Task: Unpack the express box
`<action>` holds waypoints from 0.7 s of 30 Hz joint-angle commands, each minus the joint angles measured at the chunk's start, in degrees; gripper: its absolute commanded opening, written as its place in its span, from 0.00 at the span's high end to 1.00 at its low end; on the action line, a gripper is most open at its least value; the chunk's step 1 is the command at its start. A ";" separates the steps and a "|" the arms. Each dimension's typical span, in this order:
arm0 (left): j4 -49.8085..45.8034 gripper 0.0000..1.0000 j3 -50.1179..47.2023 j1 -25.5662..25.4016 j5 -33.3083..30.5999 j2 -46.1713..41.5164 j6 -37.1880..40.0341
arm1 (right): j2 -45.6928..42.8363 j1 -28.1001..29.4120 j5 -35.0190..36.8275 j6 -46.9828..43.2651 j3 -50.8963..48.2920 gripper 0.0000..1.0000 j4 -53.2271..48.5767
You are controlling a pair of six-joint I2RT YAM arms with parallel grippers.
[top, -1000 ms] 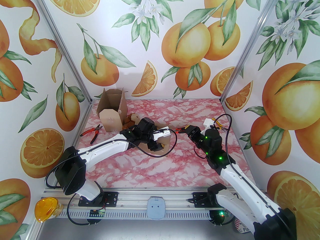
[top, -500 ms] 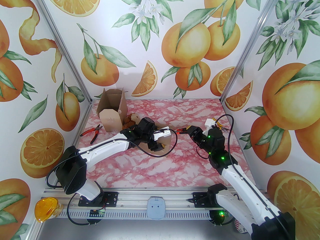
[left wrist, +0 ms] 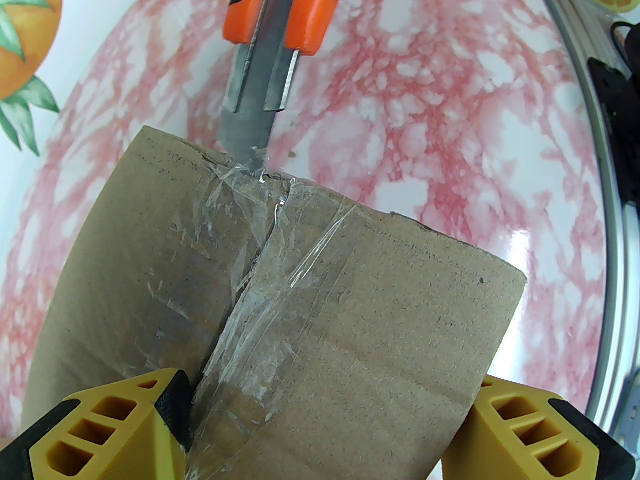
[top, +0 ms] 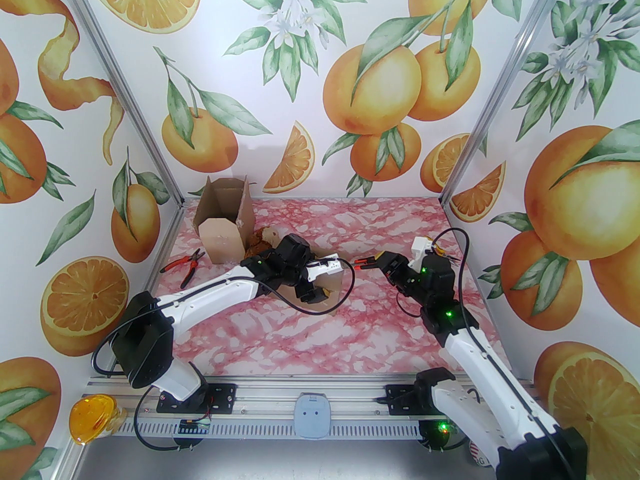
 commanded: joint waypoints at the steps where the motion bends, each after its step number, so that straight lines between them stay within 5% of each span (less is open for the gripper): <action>1: 0.51 0.20 1.49 3.50 -6.32 1.73 -3.67 | -0.06 -0.13 -10.92 -1.92 1.15 1.00 -7.33; 21: -1.30 0.19 0.55 2.14 8.03 -0.89 -0.41 | -0.02 -1.04 -1.39 -0.81 2.72 1.00 -0.19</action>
